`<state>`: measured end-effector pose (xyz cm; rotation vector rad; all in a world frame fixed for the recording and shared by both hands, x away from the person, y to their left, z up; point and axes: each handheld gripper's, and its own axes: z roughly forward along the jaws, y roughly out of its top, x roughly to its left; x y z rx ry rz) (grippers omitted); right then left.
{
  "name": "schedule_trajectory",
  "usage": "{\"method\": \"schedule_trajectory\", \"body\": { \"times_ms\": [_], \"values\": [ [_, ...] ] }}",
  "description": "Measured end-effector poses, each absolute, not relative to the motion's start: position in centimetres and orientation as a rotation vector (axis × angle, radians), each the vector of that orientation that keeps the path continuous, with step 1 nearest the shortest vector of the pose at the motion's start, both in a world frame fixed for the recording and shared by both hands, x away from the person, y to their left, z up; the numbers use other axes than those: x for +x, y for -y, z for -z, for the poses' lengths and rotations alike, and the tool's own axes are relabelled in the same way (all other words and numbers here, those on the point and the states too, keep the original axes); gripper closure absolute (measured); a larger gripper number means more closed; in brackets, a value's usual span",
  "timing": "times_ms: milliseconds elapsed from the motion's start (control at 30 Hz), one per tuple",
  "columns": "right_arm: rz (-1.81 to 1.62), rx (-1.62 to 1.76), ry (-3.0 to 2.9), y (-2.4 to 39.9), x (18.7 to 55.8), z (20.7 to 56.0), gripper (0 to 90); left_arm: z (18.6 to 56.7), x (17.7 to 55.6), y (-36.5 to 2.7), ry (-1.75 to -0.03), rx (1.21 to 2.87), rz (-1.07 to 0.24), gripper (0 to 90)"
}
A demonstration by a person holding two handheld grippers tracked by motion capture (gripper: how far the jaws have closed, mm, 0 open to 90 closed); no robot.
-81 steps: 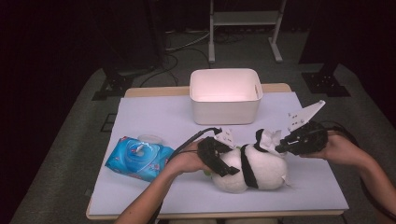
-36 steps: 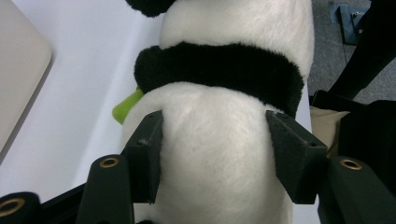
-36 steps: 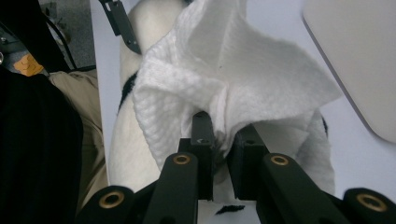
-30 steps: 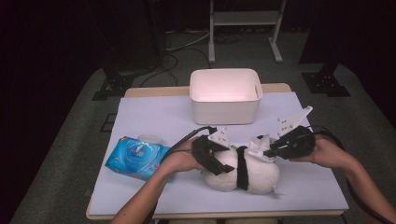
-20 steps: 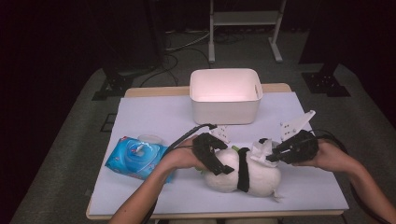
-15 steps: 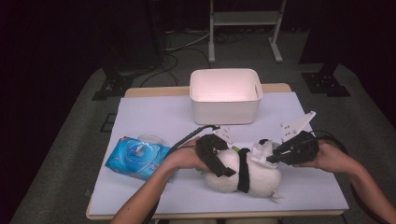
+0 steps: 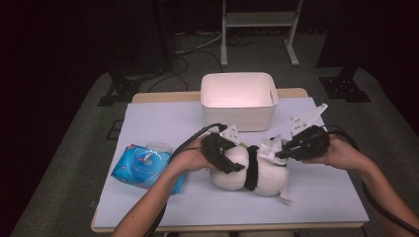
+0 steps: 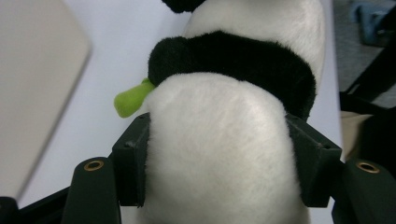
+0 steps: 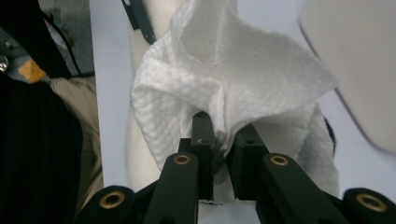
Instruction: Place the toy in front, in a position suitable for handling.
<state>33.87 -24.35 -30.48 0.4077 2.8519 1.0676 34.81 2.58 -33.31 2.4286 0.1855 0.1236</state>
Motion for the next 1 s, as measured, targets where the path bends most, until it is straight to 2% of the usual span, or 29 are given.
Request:
{"method": "schedule_trajectory", "body": {
  "times_ms": [200,400,633,1000],
  "values": [
    [-1.041,0.392,-2.875,23.0,34.2,30.9,80.7,34.4,34.8,-3.8,-0.205,2.413,-0.110,32.4],
    [-0.948,0.426,-2.875,24.1,33.9,31.3,80.6,35.5,34.4,-5.2,-0.227,2.387,-0.105,31.2],
    [-0.972,0.439,-2.868,24.2,34.0,31.6,80.6,35.6,33.9,-4.7,-0.213,2.389,-0.114,30.6],
    [-0.979,0.382,-2.875,21.9,34.7,30.8,80.6,35.3,33.3,-3.8,-0.171,2.385,-0.105,29.9]
  ]
}}
